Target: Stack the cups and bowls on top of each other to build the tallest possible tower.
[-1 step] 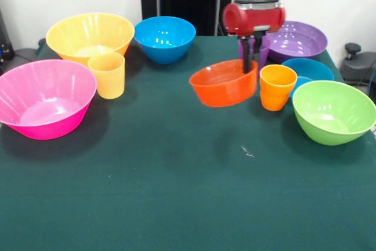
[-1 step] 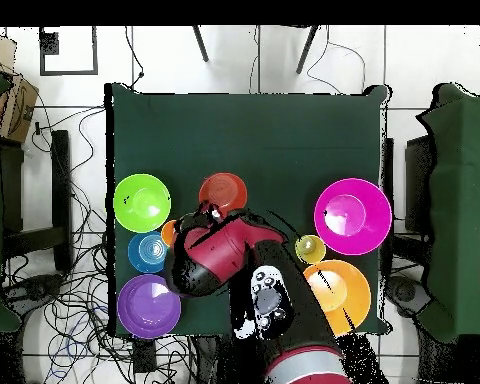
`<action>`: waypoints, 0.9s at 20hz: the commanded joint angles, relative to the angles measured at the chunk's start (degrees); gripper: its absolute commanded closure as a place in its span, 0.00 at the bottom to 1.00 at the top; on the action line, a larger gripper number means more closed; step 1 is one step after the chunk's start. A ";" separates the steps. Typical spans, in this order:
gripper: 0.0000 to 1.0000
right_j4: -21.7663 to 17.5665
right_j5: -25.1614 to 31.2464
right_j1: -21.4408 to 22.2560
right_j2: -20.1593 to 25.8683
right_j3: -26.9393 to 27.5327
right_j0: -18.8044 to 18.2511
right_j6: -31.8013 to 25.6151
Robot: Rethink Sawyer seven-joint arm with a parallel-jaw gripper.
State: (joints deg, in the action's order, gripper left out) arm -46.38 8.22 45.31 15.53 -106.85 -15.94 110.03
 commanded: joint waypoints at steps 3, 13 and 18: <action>1.00 -1.99 9.02 -0.42 2.29 -0.98 -4.44 -6.69; 1.00 -2.61 8.00 -1.11 1.27 0.30 -3.12 -3.84; 1.00 0.59 13.70 -2.01 4.51 2.19 -4.05 -6.96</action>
State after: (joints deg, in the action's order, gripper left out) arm -46.23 11.55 45.30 15.55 -106.88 -20.48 110.03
